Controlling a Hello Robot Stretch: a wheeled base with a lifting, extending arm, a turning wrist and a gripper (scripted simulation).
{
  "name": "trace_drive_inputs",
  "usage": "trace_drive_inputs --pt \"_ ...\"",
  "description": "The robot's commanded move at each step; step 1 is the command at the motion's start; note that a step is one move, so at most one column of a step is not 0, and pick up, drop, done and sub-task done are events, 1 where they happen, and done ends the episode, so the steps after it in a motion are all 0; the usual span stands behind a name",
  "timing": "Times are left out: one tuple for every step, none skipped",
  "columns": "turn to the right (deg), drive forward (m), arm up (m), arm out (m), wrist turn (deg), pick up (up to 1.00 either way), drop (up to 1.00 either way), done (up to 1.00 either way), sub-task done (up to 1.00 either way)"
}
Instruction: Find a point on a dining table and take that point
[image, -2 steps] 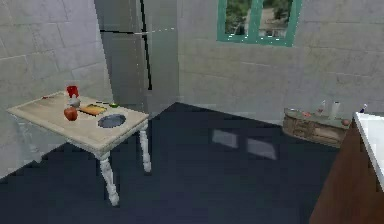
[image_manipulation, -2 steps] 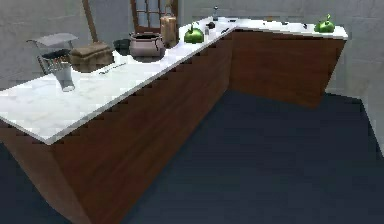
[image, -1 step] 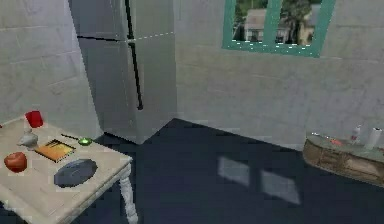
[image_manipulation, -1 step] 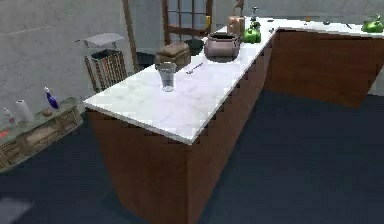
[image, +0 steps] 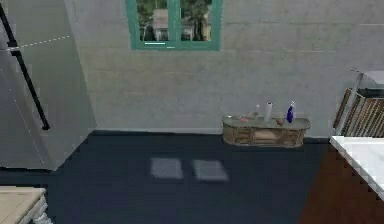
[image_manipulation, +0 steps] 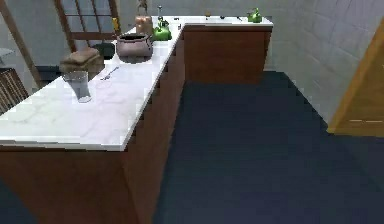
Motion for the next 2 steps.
trace_drive_inputs --pt "0.0 1.0 0.0 0.0 0.0 0.0 0.0 0.0 0.0" --pt "30.0 0.0 0.0 0.0 0.0 0.0 0.0 0.0 0.0"
